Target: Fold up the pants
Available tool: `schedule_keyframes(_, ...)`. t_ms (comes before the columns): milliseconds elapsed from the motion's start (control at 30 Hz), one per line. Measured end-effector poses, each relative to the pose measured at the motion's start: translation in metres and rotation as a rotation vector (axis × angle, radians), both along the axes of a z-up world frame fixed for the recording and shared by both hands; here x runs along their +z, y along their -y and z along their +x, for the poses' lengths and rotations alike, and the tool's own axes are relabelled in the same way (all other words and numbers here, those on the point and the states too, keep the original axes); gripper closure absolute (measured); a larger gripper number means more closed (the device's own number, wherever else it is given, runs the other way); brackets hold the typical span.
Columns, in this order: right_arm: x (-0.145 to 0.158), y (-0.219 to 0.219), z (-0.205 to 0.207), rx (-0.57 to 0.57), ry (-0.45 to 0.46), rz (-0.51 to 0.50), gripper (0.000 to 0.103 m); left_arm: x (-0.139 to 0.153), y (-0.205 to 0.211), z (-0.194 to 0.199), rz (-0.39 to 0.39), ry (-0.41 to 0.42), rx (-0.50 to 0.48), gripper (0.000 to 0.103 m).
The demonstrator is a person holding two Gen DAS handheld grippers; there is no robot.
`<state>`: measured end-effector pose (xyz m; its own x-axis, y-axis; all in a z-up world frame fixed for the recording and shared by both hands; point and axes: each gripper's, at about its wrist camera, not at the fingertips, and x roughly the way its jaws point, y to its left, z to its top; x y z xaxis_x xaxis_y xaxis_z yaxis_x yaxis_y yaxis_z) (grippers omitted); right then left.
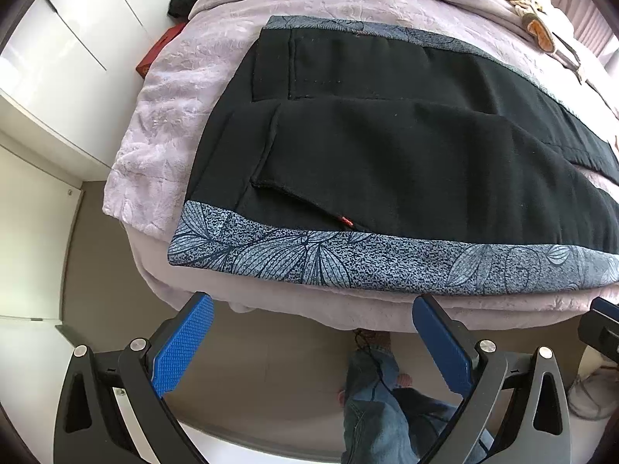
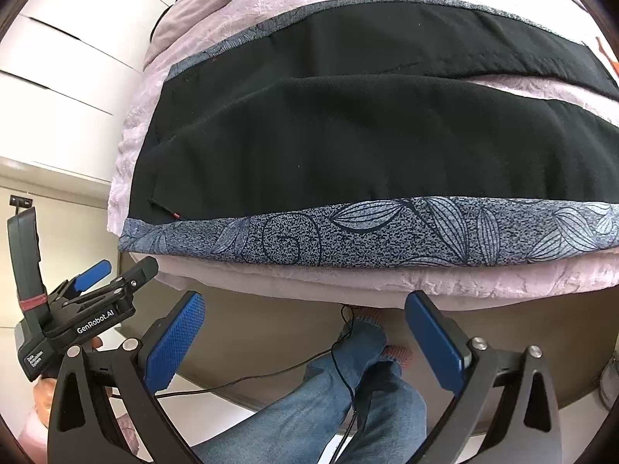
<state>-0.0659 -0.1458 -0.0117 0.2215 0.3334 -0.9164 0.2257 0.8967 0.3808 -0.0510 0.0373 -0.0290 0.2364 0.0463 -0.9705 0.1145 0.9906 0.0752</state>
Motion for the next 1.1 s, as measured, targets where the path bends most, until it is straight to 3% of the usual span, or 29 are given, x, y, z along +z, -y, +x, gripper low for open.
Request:
schedule_keyframes(300, -0.007, -0.002, 0.005, 0.006, -0.015, 0.020, 0.000, -0.007, -0.002, 0.005, -0.004, -0.001, 0.012, 0.000)
schedule_keyframes(433, -0.011, -0.002, 0.007, -0.007, -0.015, 0.065, 0.000, -0.013, -0.009, 0.009, -0.053, -0.008, 0.039, 0.000)
schedule_keyframes(633, -0.034, 0.000, 0.009, -0.049, 0.000, 0.286, 0.000, -0.026, -0.029, 0.015, -0.115, 0.019, 0.103, 0.000)
schedule_keyframes(700, -0.047, -0.002, 0.008, -0.064, 0.010, 0.370, 0.002, -0.035, -0.039, 0.016, -0.179, -0.002, 0.126, 0.000)
schedule_keyframes(767, -0.062, -0.004, 0.008, -0.081, 0.013, 0.440, 0.014, -0.040, -0.046, 0.014, -0.248, -0.016, 0.144, 0.000)
schedule_keyframes(800, -0.070, -0.006, 0.008, -0.090, 0.007, 0.463, 0.027, -0.042, -0.050, 0.013, -0.277, -0.022, 0.154, 0.000)
schedule_keyframes(833, -0.078, -0.007, 0.008, -0.102, -0.001, 0.485, 0.029, -0.043, -0.052, 0.012, -0.300, -0.027, 0.160, 0.000)
schedule_keyframes(967, -0.096, -0.008, 0.014, -0.160, 0.025, 0.582, 0.029, -0.047, -0.058, 0.008, -0.332, -0.012, 0.163, 0.000)
schedule_keyframes(1100, -0.092, -0.002, 0.031, -0.219, 0.076, 0.673, 0.030, -0.044, -0.055, 0.008, -0.404, -0.054, 0.188, 0.000)
